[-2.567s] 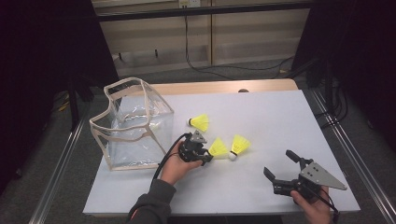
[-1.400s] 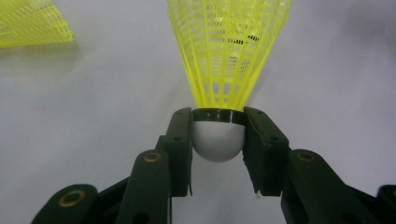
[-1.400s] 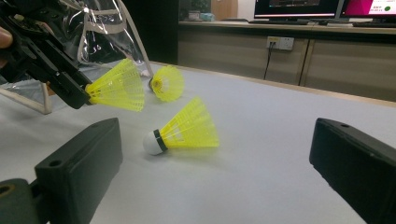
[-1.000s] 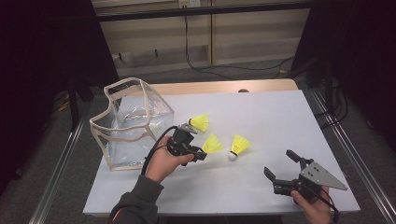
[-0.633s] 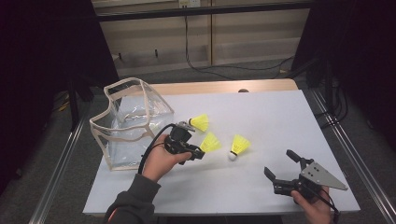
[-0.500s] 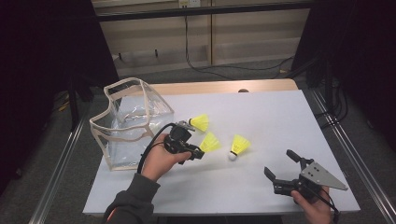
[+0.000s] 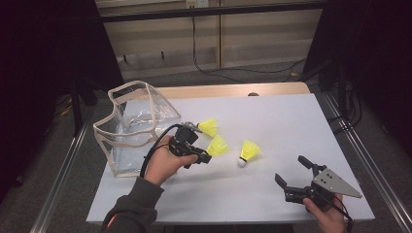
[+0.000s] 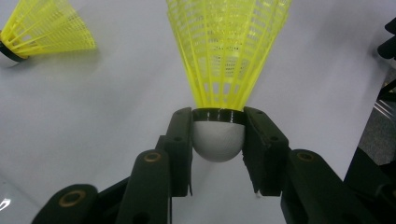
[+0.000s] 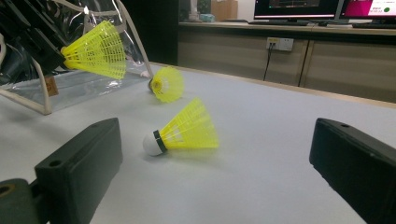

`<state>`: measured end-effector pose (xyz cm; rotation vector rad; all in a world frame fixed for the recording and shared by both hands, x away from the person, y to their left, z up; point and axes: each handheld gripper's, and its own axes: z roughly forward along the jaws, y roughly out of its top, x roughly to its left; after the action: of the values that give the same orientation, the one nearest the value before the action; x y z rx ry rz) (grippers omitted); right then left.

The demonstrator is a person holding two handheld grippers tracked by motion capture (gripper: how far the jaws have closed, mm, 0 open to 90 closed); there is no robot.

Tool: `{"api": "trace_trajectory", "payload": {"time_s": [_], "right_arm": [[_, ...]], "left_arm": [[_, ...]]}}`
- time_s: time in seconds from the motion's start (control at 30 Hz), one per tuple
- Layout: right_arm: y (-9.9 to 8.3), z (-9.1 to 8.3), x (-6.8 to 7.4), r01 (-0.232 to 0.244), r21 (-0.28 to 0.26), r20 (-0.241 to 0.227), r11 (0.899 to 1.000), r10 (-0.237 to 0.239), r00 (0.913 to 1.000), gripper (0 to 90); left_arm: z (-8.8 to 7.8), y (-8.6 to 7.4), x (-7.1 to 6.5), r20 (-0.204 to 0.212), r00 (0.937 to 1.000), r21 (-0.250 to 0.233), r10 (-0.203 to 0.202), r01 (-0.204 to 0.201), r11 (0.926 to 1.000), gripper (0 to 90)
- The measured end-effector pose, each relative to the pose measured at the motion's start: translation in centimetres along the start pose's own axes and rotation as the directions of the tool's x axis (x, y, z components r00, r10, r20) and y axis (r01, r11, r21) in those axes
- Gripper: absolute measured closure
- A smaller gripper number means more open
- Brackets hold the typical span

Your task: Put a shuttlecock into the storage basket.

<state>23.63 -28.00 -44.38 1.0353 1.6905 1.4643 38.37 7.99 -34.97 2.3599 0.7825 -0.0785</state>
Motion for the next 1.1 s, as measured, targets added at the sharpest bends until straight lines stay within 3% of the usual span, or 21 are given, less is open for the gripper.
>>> {"api": "trace_trajectory", "payload": {"time_s": [1.1], "right_arm": [[0.0, 0.1, 0.0, -0.001, -0.001, 0.001, 1.0, 0.001, 1.0, 2.2]], "left_arm": [[-3.1, 1.5, -0.1, 0.009, 0.9999, -0.017, -0.012, 0.012, 0.9998, 64.8]]}}
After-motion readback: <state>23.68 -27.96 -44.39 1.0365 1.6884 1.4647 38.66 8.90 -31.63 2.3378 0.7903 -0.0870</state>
